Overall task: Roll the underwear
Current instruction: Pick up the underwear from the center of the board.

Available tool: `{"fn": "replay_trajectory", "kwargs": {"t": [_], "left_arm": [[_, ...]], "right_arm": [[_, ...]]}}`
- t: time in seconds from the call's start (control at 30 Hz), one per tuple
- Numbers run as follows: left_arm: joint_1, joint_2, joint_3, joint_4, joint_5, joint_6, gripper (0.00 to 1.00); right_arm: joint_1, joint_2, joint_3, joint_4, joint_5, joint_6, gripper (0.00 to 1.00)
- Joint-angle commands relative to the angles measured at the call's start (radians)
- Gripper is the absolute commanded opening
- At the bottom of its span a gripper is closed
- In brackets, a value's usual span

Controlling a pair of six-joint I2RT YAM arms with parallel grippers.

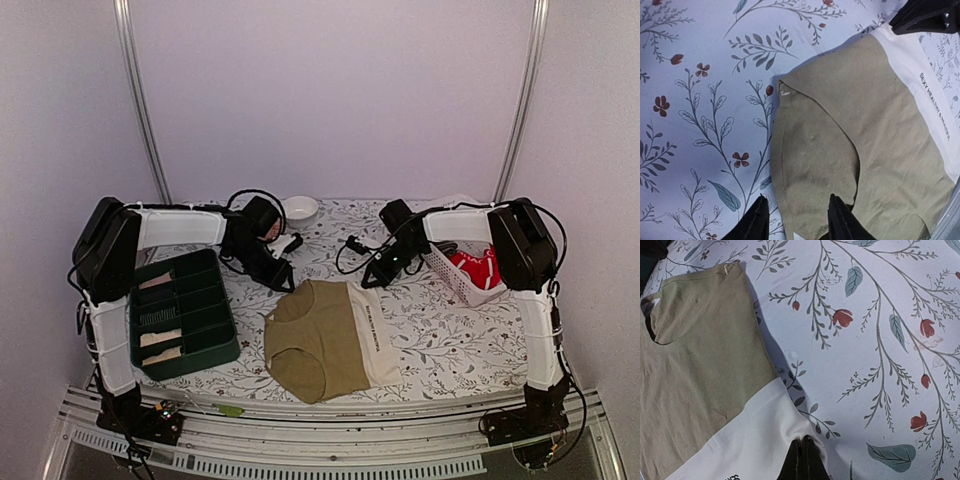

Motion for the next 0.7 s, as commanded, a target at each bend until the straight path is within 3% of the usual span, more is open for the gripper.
{"fn": "replay_trajectory", "kwargs": {"t": [0.0, 0.23, 0.67], "left_arm": [[0.014, 0.015, -0.014, 0.011, -0.04, 0.016, 0.42], [0.003, 0.075, 0.037, 0.052, -0.04, 0.043, 0.41], [-0.055, 0.218, 0.136, 0.039, -0.118, 0.084, 0.27]], "right_arm": [[0.009, 0.029, -0.024, -0.026, 0.077, 0.011, 0.0], [-0.022, 0.003, -0.024, -0.033, 0.091, 0.063, 0.0], [-0.049, -0.018, -0.055, -0.03, 0.096, 0.126, 0.0]]}}
